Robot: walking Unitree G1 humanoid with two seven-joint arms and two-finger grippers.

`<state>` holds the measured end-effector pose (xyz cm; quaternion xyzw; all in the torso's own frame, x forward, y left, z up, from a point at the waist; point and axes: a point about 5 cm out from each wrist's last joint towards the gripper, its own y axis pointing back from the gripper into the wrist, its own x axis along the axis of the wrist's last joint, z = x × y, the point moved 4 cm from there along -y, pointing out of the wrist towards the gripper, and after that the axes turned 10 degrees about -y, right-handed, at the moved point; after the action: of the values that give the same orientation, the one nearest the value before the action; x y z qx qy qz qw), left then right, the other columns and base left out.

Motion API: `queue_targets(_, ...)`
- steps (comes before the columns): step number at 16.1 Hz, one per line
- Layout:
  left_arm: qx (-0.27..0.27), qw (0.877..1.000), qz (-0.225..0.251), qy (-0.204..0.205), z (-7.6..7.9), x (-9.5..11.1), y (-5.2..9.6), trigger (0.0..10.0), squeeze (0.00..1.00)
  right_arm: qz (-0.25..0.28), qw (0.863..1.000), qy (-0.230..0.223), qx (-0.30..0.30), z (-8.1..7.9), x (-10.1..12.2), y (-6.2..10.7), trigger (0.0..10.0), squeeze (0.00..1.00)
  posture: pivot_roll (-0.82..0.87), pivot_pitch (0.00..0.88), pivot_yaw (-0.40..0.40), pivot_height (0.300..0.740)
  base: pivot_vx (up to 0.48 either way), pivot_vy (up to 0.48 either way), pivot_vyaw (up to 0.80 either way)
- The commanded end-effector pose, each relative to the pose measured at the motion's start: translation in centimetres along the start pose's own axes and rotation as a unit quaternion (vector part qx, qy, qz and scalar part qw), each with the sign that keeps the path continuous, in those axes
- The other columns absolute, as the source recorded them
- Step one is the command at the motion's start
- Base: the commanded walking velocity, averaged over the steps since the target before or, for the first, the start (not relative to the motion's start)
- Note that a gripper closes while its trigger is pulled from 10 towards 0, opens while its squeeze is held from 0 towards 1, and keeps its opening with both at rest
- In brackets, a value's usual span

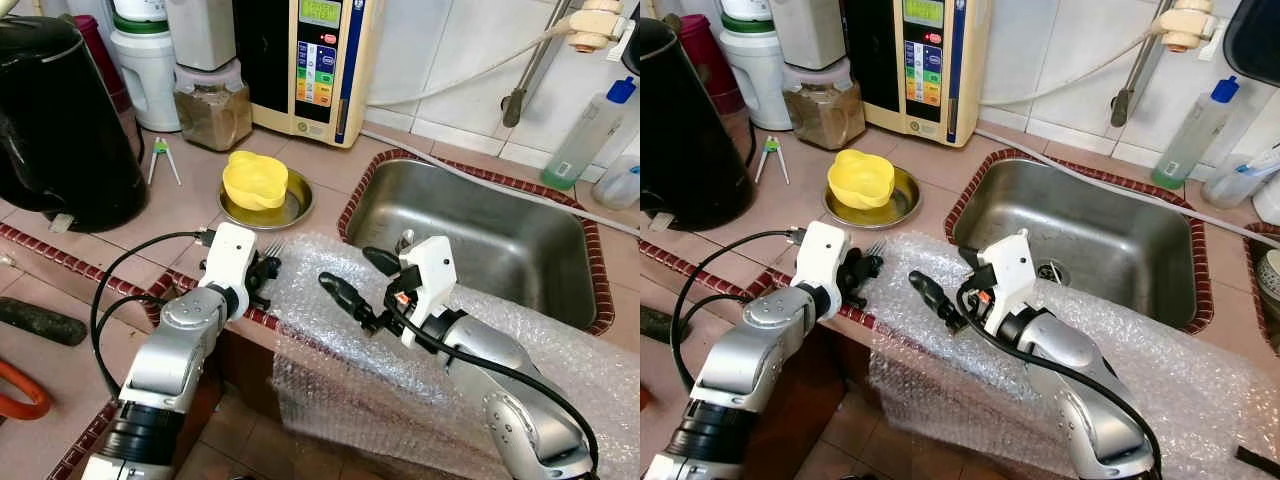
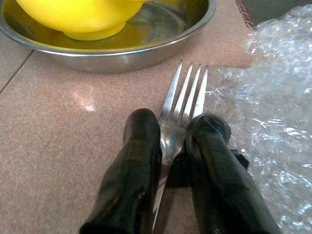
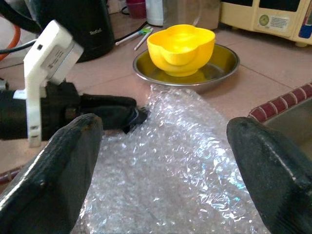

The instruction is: Kitchen organization

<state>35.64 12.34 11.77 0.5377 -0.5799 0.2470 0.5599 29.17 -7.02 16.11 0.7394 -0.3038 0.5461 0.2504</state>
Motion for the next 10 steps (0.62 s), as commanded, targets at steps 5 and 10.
queue_targets(5, 0.022, 1.0, -0.006, 0.001, -0.7, -0.2, -0.6, 0.0, 0.0, -0.014, 1.0, 0.004, 0.019, -0.7, -0.2, 0.2, 10.0, 0.0, 0.03, 0.086, -0.036, 0.74, 0.0, 0.0, 0.0)
queue_targets(10, 0.068, 0.997, 0.025, 0.002, -2.0, 0.6, -0.7, 0.0, 0.0, -0.022, 0.999, 0.008, 0.022, -0.8, -0.5, 0.2, 10.0, 0.0, 0.03, 0.085, -0.045, 0.74, 0.0, 0.0, 0.0)
